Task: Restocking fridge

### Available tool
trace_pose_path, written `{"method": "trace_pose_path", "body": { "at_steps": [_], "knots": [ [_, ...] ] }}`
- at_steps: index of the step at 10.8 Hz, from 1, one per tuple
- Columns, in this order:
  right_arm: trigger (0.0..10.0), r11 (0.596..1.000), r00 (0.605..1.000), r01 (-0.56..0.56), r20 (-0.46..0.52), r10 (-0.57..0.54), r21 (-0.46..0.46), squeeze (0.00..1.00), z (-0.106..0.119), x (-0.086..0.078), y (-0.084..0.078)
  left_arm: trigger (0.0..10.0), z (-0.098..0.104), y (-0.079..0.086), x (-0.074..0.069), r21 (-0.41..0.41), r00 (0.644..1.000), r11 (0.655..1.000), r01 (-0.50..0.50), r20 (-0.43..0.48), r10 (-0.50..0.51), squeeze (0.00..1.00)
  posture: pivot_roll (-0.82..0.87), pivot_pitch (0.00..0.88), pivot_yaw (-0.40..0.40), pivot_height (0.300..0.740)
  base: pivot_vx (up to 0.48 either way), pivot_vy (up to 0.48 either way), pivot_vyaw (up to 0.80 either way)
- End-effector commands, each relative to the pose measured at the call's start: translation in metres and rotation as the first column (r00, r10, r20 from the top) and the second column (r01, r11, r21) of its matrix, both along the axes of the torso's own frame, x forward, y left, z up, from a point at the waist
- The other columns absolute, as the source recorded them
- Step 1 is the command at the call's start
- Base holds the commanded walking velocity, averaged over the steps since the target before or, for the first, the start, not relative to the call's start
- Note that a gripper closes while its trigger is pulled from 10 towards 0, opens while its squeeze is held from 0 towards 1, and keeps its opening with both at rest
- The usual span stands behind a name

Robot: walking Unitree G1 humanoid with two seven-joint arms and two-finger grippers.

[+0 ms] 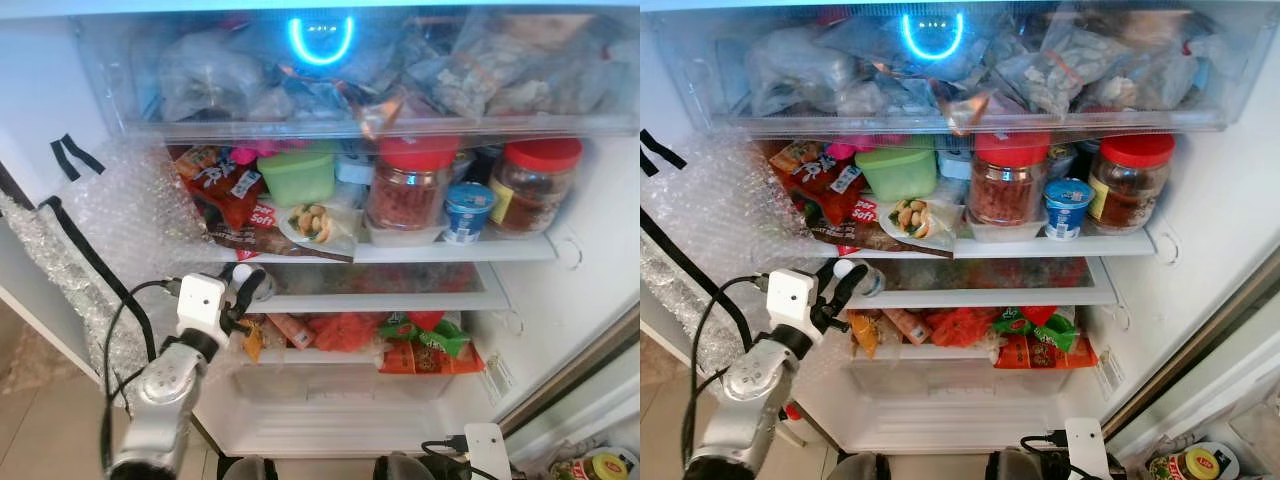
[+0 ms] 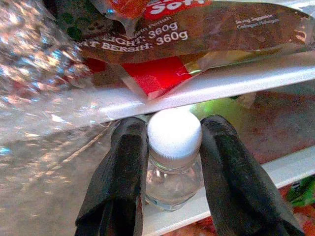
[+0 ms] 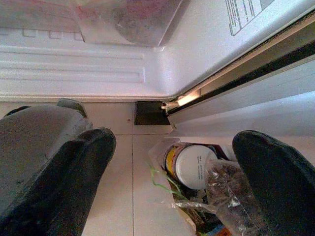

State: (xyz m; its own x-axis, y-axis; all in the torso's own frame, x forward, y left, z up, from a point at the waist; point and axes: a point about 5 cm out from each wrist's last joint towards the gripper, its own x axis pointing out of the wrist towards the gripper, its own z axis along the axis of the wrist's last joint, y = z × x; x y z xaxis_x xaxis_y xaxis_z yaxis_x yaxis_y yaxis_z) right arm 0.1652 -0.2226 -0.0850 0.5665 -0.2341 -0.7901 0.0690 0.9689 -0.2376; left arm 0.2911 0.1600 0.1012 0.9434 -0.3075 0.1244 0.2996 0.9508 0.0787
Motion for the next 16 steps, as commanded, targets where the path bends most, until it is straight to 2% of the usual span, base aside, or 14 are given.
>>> {"method": "trace_pose_path", "body": {
  "at_steps": [1,2,6,10,11,13,16],
  "knots": [
    [10.0,1.0,1.0,0.009,0.0,-0.009,-0.001,0.0,0.0,-0.002,-0.001,10.0,0.002,0.002,0.004,-0.025,1.0,1.0,-0.004,0.022,0.004,0.0,-0.01,0.034,0.001,0.653,0.0,0.0,0.0],
    [10.0,1.0,1.0,0.014,0.003,-0.014,0.001,0.0,0.0,-0.002,-0.001,10.0,-0.007,0.001,0.009,-0.107,1.0,0.994,-0.001,-0.018,-0.001,0.0,-0.02,0.041,0.004,0.653,0.0,0.0,0.0],
    [10.0,0.999,0.999,0.032,0.012,-0.032,0.005,0.0,0.0,-0.002,-0.001,10.0,-0.033,-0.001,0.008,-0.13,0.995,0.992,0.0,-0.101,-0.014,0.0,-0.04,0.046,0.008,0.653,0.0,0.0,0.0],
    [10.0,0.999,0.999,0.032,0.012,-0.032,0.005,0.0,0.0,-0.002,-0.001,10.0,-0.035,-0.001,0.01,-0.133,0.996,0.991,0.004,-0.092,-0.016,0.0,-0.04,0.046,0.008,0.653,0.0,0.0,0.0],
    [10.0,1.0,1.0,0.03,0.007,-0.03,0.006,0.0,0.0,-0.001,0.0,10.0,-0.083,0.008,-0.014,-0.062,0.926,0.998,0.021,-0.374,-0.043,0.0,-0.04,0.044,0.015,0.653,0.0,0.0,0.0],
    [10.0,0.999,0.999,0.032,0.004,-0.032,0.004,0.0,-0.001,-0.002,0.0,10.0,-0.095,0.006,-0.021,-0.041,0.897,0.997,0.061,-0.437,-0.072,0.0,-0.03,0.046,0.016,0.653,0.0,0.0,0.0],
    [10.0,0.999,0.999,0.032,0.004,-0.032,0.004,0.0,-0.001,-0.002,0.0,10.0,-0.095,0.006,-0.021,-0.041,0.897,0.997,0.061,-0.437,-0.072,0.0,-0.03,0.046,0.016,0.653,0.0,0.0,0.0]
  ]
}}
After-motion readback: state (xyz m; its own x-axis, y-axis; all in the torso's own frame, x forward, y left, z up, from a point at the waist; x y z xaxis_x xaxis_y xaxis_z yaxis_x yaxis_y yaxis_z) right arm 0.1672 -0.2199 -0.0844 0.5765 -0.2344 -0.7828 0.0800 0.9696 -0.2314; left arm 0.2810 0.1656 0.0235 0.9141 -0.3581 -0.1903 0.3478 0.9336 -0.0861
